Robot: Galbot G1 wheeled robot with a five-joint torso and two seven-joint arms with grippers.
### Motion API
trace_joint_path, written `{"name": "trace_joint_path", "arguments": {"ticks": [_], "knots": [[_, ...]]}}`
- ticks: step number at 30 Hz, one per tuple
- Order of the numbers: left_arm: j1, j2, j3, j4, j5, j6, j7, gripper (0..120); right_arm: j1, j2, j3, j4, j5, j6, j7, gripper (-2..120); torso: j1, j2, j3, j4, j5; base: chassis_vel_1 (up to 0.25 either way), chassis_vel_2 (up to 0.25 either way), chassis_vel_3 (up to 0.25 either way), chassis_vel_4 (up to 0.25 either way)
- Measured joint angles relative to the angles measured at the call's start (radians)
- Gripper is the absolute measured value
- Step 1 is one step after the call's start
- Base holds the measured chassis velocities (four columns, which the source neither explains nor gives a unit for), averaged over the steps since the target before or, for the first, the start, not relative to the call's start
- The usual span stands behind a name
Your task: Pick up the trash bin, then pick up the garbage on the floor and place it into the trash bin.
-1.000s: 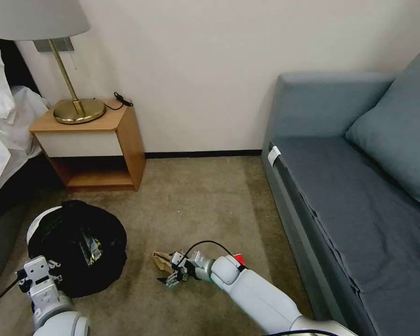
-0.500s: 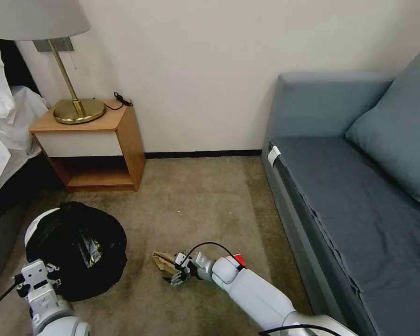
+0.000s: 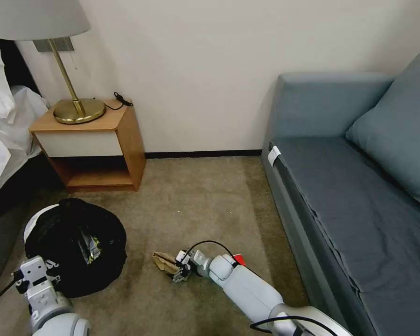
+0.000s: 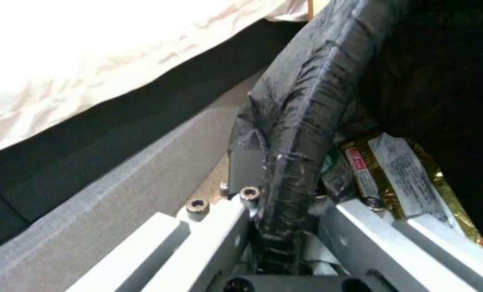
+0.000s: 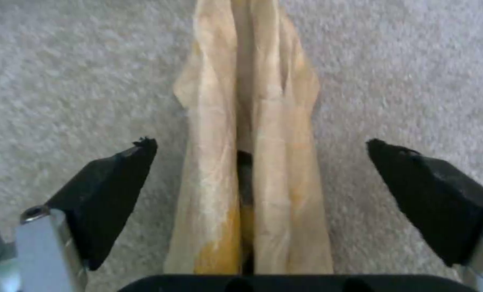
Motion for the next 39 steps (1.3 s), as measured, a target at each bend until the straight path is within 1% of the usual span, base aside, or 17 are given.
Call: {"name": "trace_joint_path", "arguments": {"ticks": [1,2,4,5,8,9,12,13,14,16,17,19,20,23,24,28,39], "knots": [[-0.006,0.002,0.000,0.003,0.000,0.003,0.000,0,0.003,0.004,0.009,-0.013,-0.011,0.004,-0.004,93,0.000,0.000,0.000,0.0000,0.0000,0.000,0.000,0.000,0.000],[-0.006,0.002,0.000,0.003,0.000,0.003,0.000,0,0.003,0.004,0.009,-0.013,-0.011,0.004,-0.004,93,0.000,0.000,0.000,0.0000,0.0000,0.000,0.000,0.000,0.000],[-0.015,0.006,0.002,0.006,-0.002,0.010,0.001,0,0.007,0.005,0.021,-0.028,-0.024,0.010,-0.014,83,0.000,0.000,0.000,0.0000,0.0000,0.000,0.000,0.000,0.000],[-0.015,0.006,0.002,0.006,-0.002,0.010,0.001,0,0.007,0.005,0.021,-0.028,-0.024,0.010,-0.014,83,0.000,0.000,0.000,0.0000,0.0000,0.000,0.000,0.000,0.000],[-0.019,0.007,0.012,0.011,-0.002,0.014,0.003,0,0.008,0.001,0.034,-0.043,-0.034,0.023,-0.024,65,0.000,0.000,0.000,0.0000,0.0000,0.000,0.000,0.000,0.000],[-0.019,0.007,0.012,0.011,-0.002,0.014,0.003,0,0.008,0.001,0.034,-0.043,-0.034,0.023,-0.024,65,0.000,0.000,0.000,0.0000,0.0000,0.000,0.000,0.000,0.000],[-0.019,0.008,0.018,0.012,-0.001,0.015,0.004,0,0.008,0.001,0.041,-0.048,-0.040,0.029,-0.026,57,0.000,0.000,0.000,0.0000,0.0000,0.000,0.000,0.000,0.000],[-0.019,0.008,0.021,0.012,0.000,0.016,0.005,0,0.008,-0.001,0.044,-0.050,-0.043,0.032,-0.029,50,0.000,0.000,0.000,0.0000,0.0001,0.000,0.000,0.000,0.000],[-0.019,0.008,0.021,0.012,0.000,0.016,0.005,0,0.008,-0.001,0.044,-0.050,-0.043,0.032,-0.029,50,0.000,0.000,0.000,0.0000,0.0001,0.000,0.000,0.000,0.000],[-0.021,0.005,0.024,0.013,0.004,0.016,0.005,0,0.007,-0.003,0.053,-0.053,-0.047,0.038,-0.035,39,0.000,0.000,0.000,0.0000,0.0001,0.000,0.000,0.000,0.000],[-0.021,0.005,0.024,0.013,0.004,0.016,0.005,0,0.007,-0.003,0.053,-0.053,-0.047,0.038,-0.035,39,0.000,0.000,0.000,0.0000,0.0001,0.000,0.000,0.000,0.000],[-0.019,0.001,0.029,0.014,0.007,0.015,0.005,0,0.002,-0.005,0.060,-0.053,-0.050,0.045,-0.041,28,0.000,0.000,0.000,0.0000,0.0002,0.000,0.000,0.000,0.000],[-0.019,0.001,0.029,0.014,0.007,0.015,0.005,0,0.002,-0.005,0.060,-0.053,-0.050,0.045,-0.041,28,0.000,0.000,0.000,0.0000,0.0002,0.000,0.000,0.000,0.000],[-0.011,-0.002,0.031,0.022,0.011,0.006,0.005,0,-0.007,-0.012,0.063,-0.044,-0.053,0.052,-0.044,12,0.000,0.000,0.000,0.0000,0.0002,0.000,0.000,0.000,0.000],[-0.011,-0.002,0.031,0.022,0.011,0.006,0.005,0,-0.007,-0.012,0.063,-0.044,-0.053,0.052,-0.044,12,0.000,0.000,0.000,0.0000,0.0002,0.000,0.000,0.000,0.000],[-0.010,-0.003,0.028,0.036,0.012,-0.003,0.005,0,-0.008,-0.014,0.077,-0.041,-0.054,0.056,-0.044,1,0.000,0.000,0.000,0.0000,0.0000,0.000,0.000,0.000,0.000],[-0.014,0.001,0.020,0.067,0.012,-0.026,0.004,0,0.009,-0.003,0.173,-0.020,-0.034,0.070,-0.043,1,0.000,0.000,0.000,0.0000,-0.0001,0.000,0.000,0.000,0.000]]}}
